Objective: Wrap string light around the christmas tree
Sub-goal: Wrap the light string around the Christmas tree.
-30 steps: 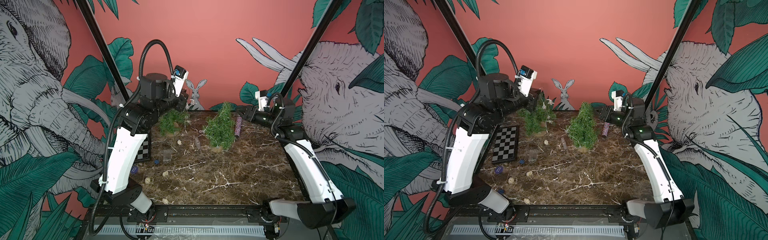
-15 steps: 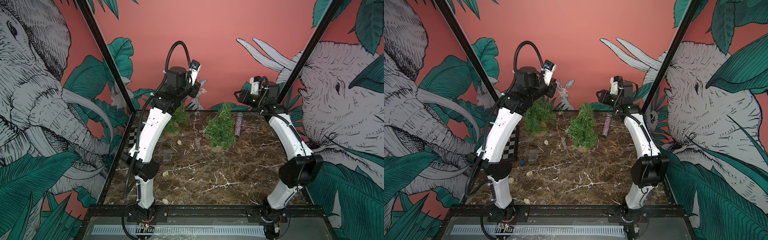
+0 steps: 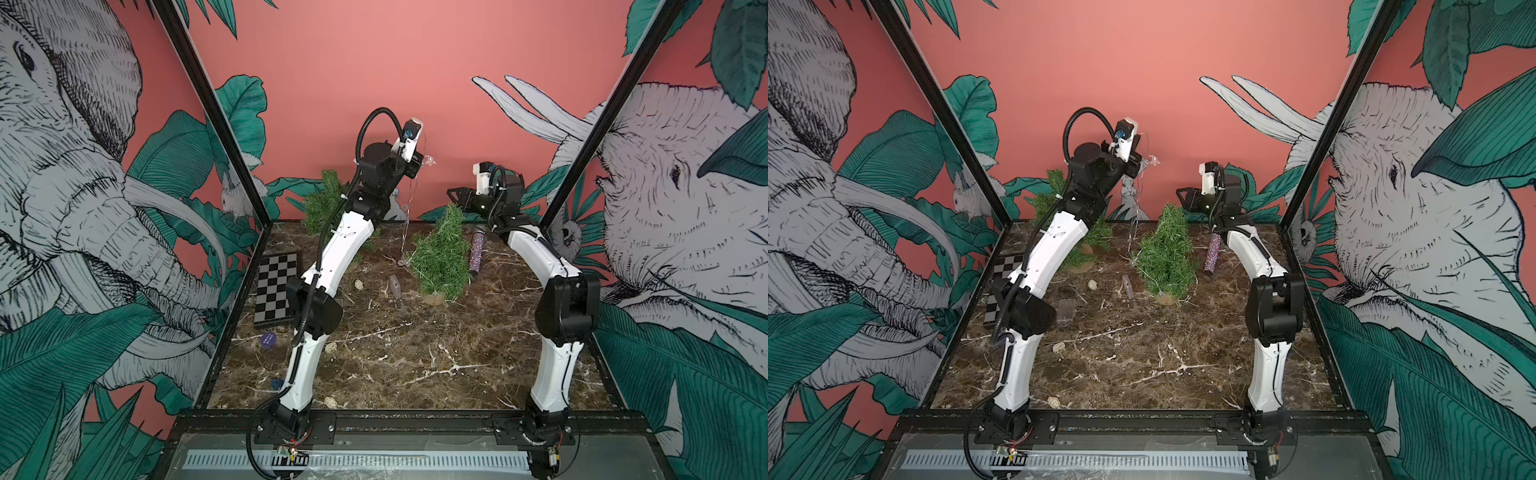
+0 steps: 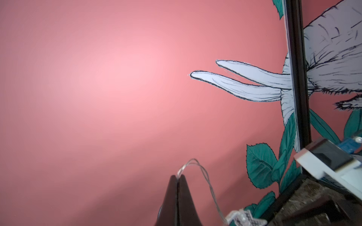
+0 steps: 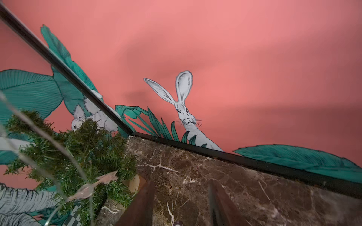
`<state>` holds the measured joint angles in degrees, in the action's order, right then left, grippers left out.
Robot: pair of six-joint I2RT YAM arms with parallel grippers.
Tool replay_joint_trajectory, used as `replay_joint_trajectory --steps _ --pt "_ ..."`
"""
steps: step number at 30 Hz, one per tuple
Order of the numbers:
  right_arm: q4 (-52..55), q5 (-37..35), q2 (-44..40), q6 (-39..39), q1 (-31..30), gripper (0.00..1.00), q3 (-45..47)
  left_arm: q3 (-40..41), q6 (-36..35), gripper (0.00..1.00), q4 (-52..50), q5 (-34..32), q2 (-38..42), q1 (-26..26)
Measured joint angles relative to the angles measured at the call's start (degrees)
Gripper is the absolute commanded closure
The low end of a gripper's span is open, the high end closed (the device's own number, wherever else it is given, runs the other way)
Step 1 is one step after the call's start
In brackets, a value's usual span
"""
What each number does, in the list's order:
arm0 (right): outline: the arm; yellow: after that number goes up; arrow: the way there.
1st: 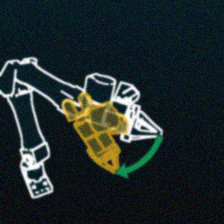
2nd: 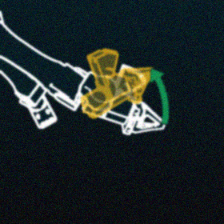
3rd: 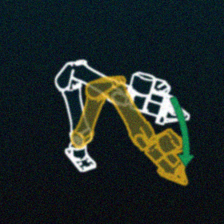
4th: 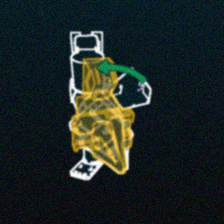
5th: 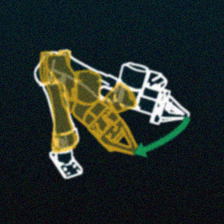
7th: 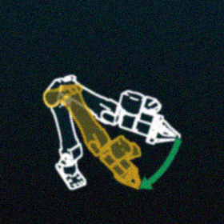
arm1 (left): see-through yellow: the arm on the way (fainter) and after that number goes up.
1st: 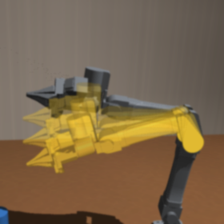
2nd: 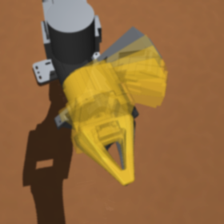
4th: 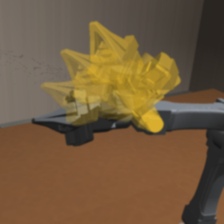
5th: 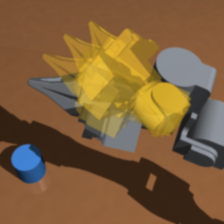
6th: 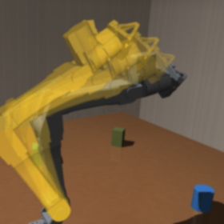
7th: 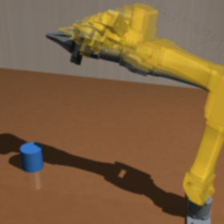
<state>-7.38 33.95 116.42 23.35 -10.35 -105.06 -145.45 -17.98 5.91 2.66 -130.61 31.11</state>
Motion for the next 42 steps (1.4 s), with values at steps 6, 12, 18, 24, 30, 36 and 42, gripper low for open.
replay_joint_trajectory --steps 6,12,18,24,30,36,42 --pt "-3.6 7.1 3.5 -2.1 -1.5 0.36 -0.4 -1.4 1.1 1.00 2.0 3.0 -3.5 0.2" --pt "-13.6 13.1 6.4 3.1 -2.2 0.36 -0.4 -1.5 2.7 1.00 4.9 5.0 -3.3 0.7" --pt "-17.5 16.5 7.3 6.4 -2.6 0.41 -0.8 -1.0 3.2 1.00 2.8 5.8 -2.2 1.0" --pt "-15.5 14.8 7.3 3.5 -2.3 0.42 0.6 -0.9 6.3 1.00 -11.9 7.0 5.9 1.6" --pt "-14.4 12.2 7.3 3.1 -1.1 0.45 3.1 5.7 10.4 1.00 -27.1 8.9 22.8 1.8" --pt "-14.8 11.0 7.0 3.2 0.1 0.45 3.1 17.0 14.6 1.00 -39.5 9.6 33.9 1.9" --pt "-15.2 10.8 7.0 3.3 -0.1 0.46 3.1 18.5 17.0 1.00 -50.2 8.9 34.4 1.8"
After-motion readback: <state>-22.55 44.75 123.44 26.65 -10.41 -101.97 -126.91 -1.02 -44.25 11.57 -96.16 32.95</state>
